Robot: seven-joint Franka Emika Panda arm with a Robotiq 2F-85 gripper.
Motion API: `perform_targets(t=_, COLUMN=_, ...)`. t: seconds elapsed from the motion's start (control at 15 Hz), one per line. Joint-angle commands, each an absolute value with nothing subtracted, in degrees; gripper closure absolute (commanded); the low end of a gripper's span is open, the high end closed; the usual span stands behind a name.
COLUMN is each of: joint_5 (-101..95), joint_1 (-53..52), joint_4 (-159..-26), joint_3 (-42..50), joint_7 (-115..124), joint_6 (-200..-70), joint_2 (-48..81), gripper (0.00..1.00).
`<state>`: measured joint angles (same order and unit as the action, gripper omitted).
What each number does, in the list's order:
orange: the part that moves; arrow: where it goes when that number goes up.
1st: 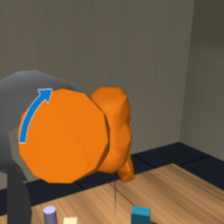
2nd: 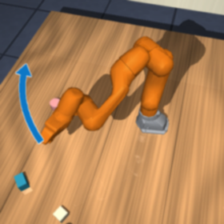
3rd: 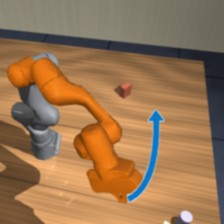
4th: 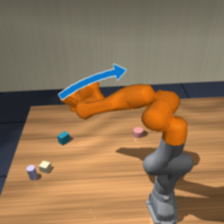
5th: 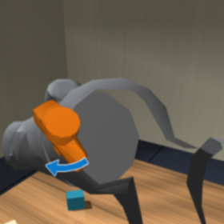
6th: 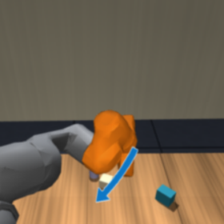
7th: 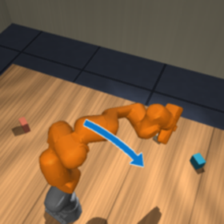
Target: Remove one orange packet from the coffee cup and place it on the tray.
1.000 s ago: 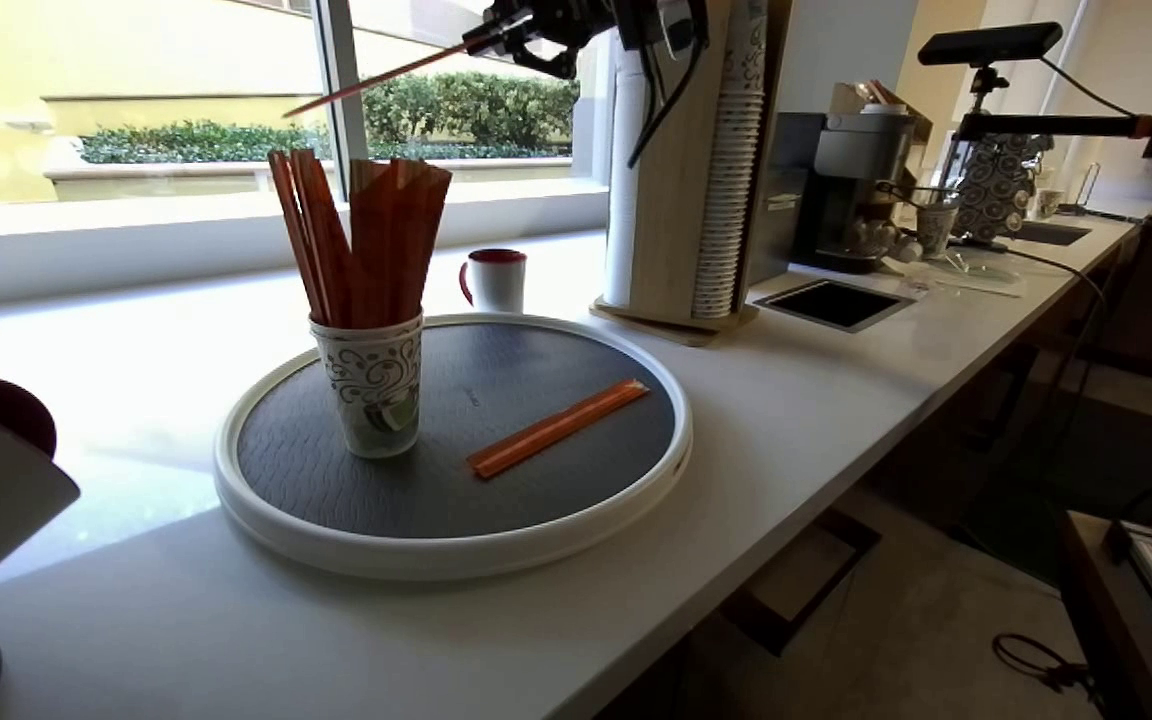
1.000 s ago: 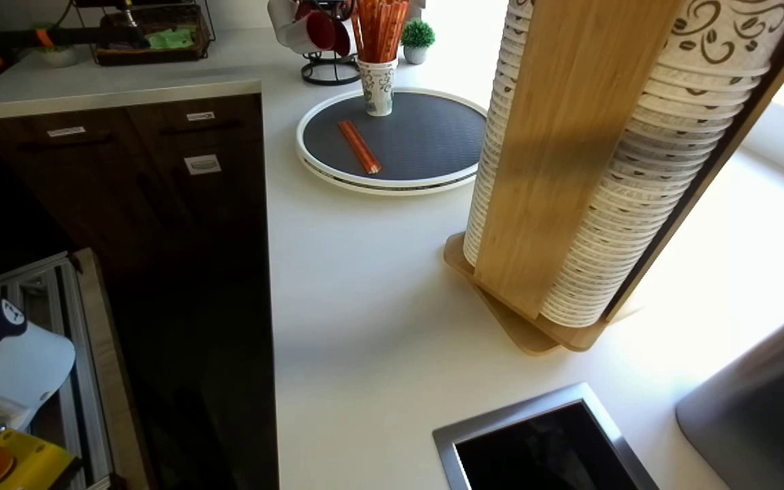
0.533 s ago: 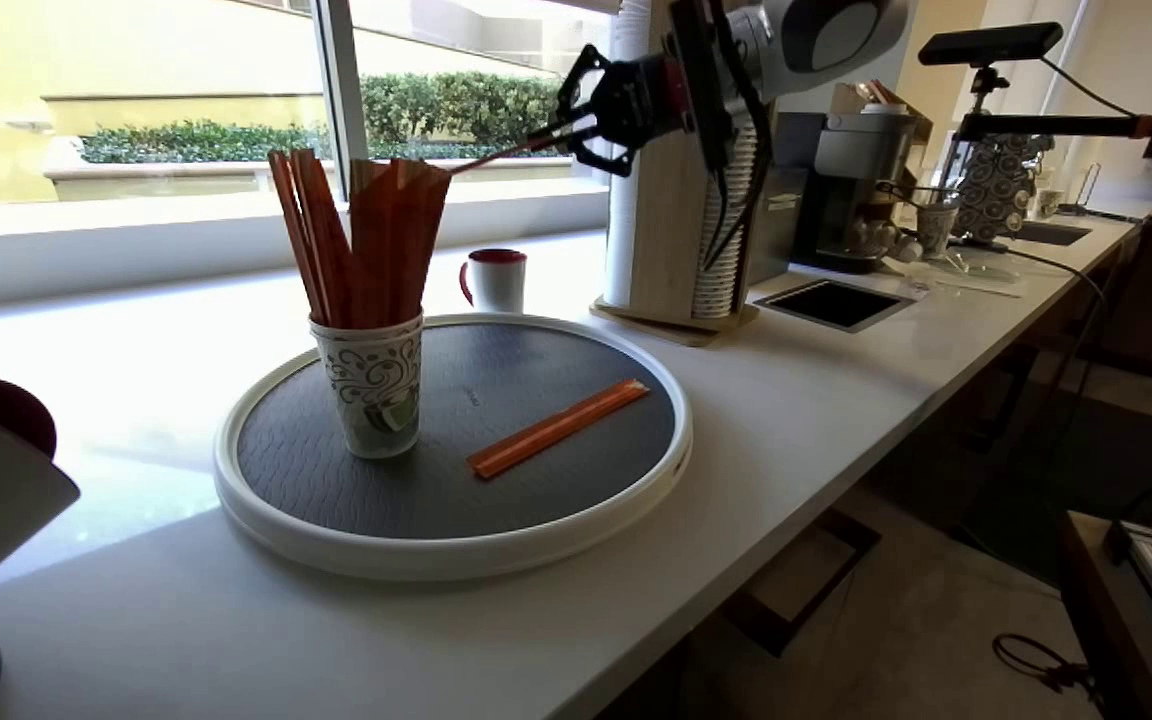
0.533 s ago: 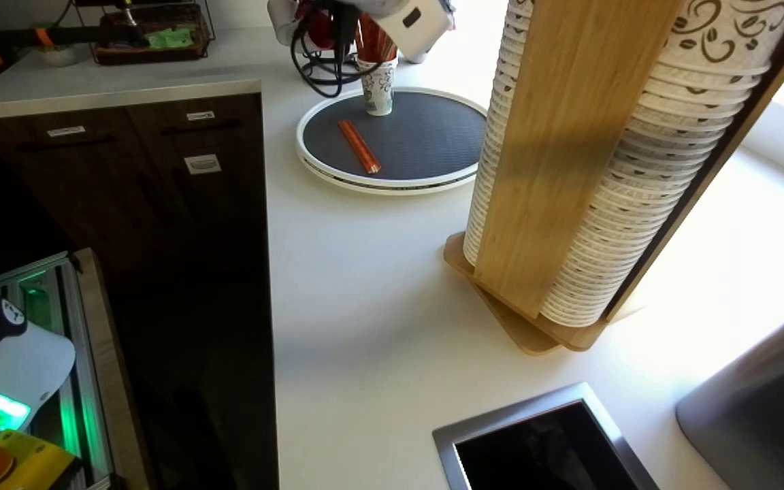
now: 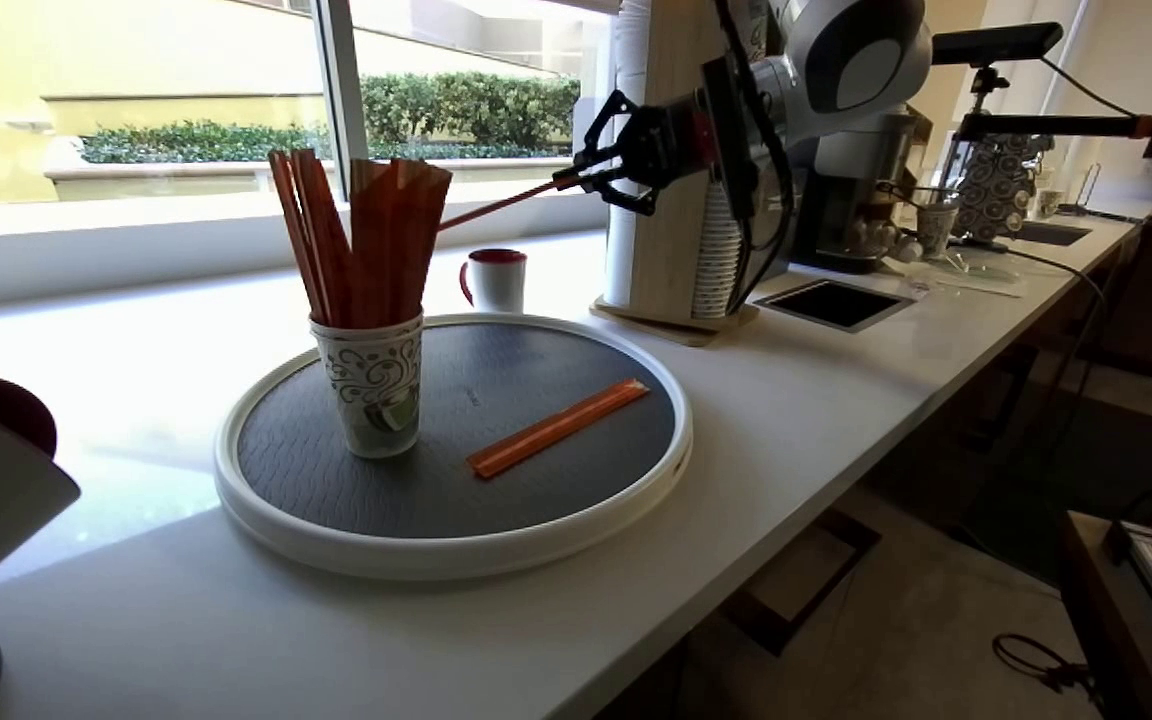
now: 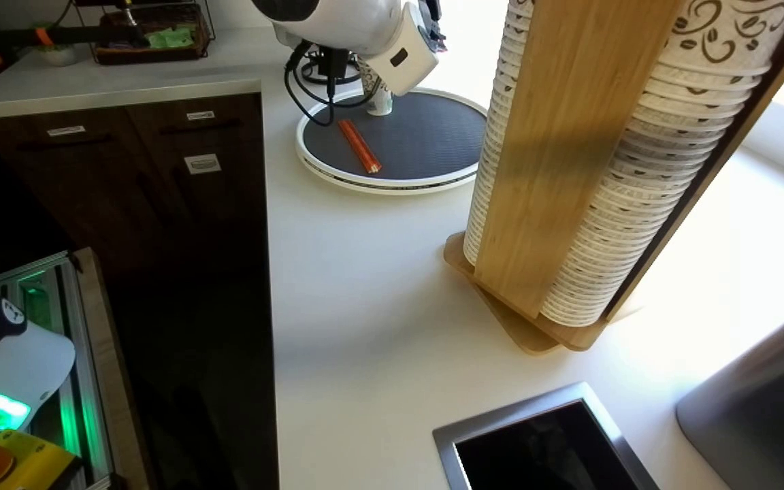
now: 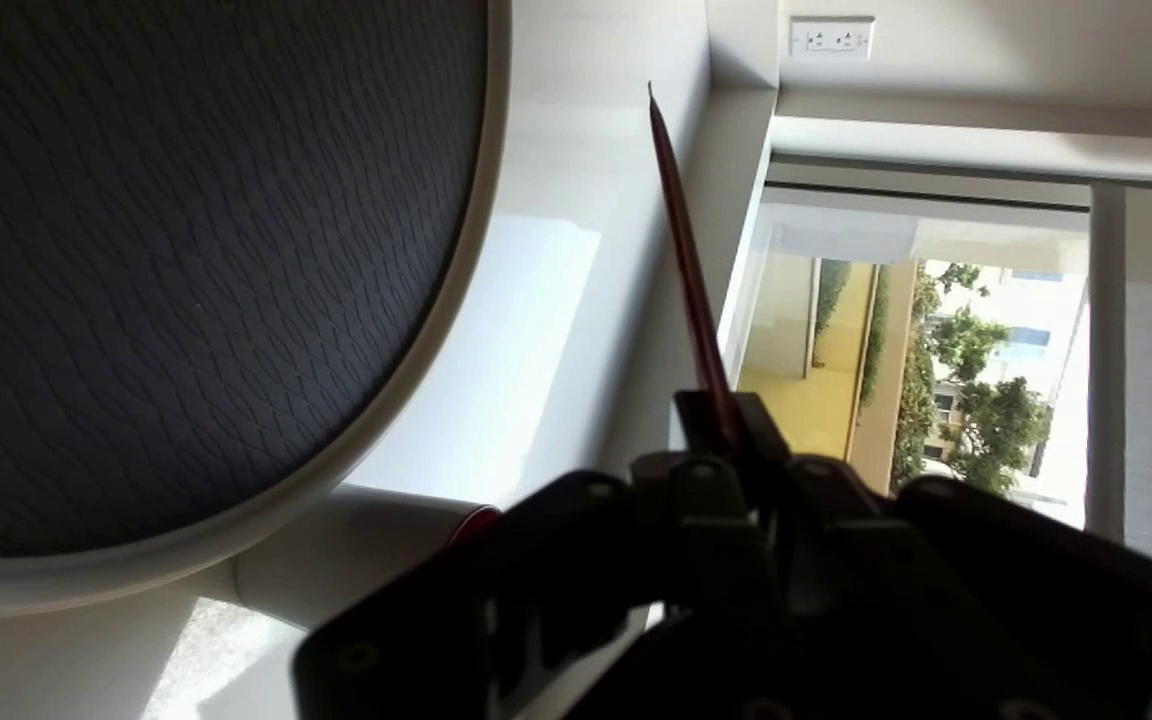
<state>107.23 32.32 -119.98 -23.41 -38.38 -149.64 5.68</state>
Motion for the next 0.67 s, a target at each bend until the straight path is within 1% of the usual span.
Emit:
perform_targets(t=0.0, joint_5=107.3, joint_1=32.0, joint_4=-119.6, joint_3=-23.6, joint_7=-39.1, joint_6=-148.4, joint_2=7.4, gripper=0.98)
perform_targets(t=0.6, joint_5=110.5, joint_1=33.4, joint_4=-120.4, joint_3=-22.1, joint_7=-45.0, joint_6=-144.6, joint_2=12.8, gripper=0.98)
